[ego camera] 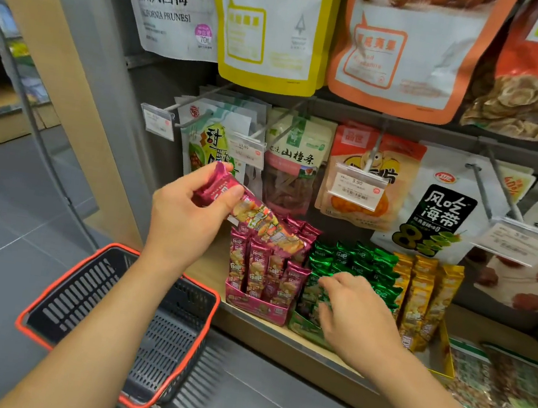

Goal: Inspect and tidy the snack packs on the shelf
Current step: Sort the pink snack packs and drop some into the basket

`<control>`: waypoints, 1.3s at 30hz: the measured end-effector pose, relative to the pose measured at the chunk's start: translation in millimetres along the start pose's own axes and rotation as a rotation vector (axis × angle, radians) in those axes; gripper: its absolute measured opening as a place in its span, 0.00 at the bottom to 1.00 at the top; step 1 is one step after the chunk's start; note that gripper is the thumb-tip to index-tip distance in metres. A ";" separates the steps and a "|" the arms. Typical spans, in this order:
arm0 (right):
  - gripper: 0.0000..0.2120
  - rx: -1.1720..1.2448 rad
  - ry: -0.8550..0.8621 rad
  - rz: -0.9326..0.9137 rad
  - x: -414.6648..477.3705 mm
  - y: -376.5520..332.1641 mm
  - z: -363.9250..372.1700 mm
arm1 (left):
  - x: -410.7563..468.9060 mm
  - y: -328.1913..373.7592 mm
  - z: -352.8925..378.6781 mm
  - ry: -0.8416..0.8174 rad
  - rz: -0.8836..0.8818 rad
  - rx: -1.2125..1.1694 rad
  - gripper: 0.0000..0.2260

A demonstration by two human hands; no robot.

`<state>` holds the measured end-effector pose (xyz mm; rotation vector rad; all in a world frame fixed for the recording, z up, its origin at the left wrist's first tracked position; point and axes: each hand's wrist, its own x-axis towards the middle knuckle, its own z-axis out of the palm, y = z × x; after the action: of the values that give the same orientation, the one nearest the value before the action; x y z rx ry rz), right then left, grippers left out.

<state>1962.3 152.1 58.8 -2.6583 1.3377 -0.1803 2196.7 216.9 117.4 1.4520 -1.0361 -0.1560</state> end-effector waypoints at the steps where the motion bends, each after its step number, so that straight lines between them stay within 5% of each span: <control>1: 0.20 -0.032 0.003 -0.015 6.2 1.3 -0.1 | -0.1 0.1 2.3 0.004 0.034 0.010 0.14; 8: 0.28 -0.096 -0.025 -0.079 71.1 15.6 4.6 | -6.4 -11.7 31.8 -0.170 0.297 0.160 0.17; 16: 0.31 -0.246 -0.242 -0.188 93.5 45.1 32.4 | -3.8 -31.1 63.0 -0.335 0.370 0.235 0.17; 21: 0.25 -0.224 -0.150 -0.215 93.5 61.1 34.7 | -1.0 -50.0 81.9 -0.486 0.290 0.300 0.18; 27: 0.13 0.124 0.104 -0.098 117.9 56.4 30.2 | -7.0 -78.6 116.7 -0.705 0.200 0.602 0.21; 32: 0.12 0.283 0.023 0.008 145.0 49.5 31.5 | 1.7 -77.5 121.4 -0.609 0.288 0.681 0.25; 39: 0.18 0.072 -0.045 0.075 158.6 43.1 50.5 | 5.0 -74.9 122.0 -0.559 0.353 0.700 0.21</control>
<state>2031.4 3.6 6.5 -2.5330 1.3874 -0.1551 2156.7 110.3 30.5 1.8602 -1.9209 0.0765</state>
